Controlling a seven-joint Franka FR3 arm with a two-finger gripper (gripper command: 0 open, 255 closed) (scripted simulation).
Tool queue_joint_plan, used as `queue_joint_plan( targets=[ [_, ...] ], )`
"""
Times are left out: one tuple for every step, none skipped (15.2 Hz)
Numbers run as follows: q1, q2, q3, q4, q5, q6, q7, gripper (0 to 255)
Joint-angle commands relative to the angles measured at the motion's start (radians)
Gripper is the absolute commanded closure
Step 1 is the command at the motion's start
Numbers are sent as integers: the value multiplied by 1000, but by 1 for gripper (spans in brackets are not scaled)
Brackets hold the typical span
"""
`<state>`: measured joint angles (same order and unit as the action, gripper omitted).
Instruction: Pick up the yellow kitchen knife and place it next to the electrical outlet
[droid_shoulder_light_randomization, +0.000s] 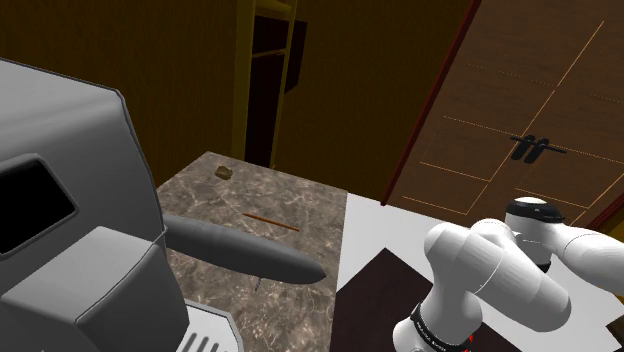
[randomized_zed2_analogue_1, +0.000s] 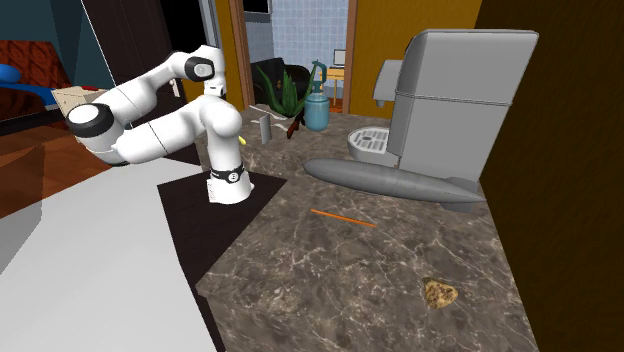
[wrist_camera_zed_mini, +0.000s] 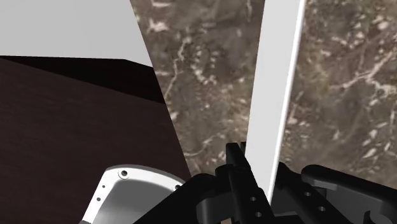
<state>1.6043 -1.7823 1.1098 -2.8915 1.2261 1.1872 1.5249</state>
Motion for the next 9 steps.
queue_joint_plan(
  targets=[
    [10,-1,16,-6,15,6,5,255],
    [10,-1,16,-6,15,6,5,255],
    [10,-1,16,-6,15,6,5,255],
    [10,-1,16,-6,15,6,5,255],
    [10,-1,16,-6,15,6,5,255],
    [10,-1,16,-6,15,6,5,255],
    [10,-1,16,-6,15,6,5,255],
    [10,-1,16,-6,15,6,6,0],
    [10,-1,16,-6,15,6,6,0]
  ],
)
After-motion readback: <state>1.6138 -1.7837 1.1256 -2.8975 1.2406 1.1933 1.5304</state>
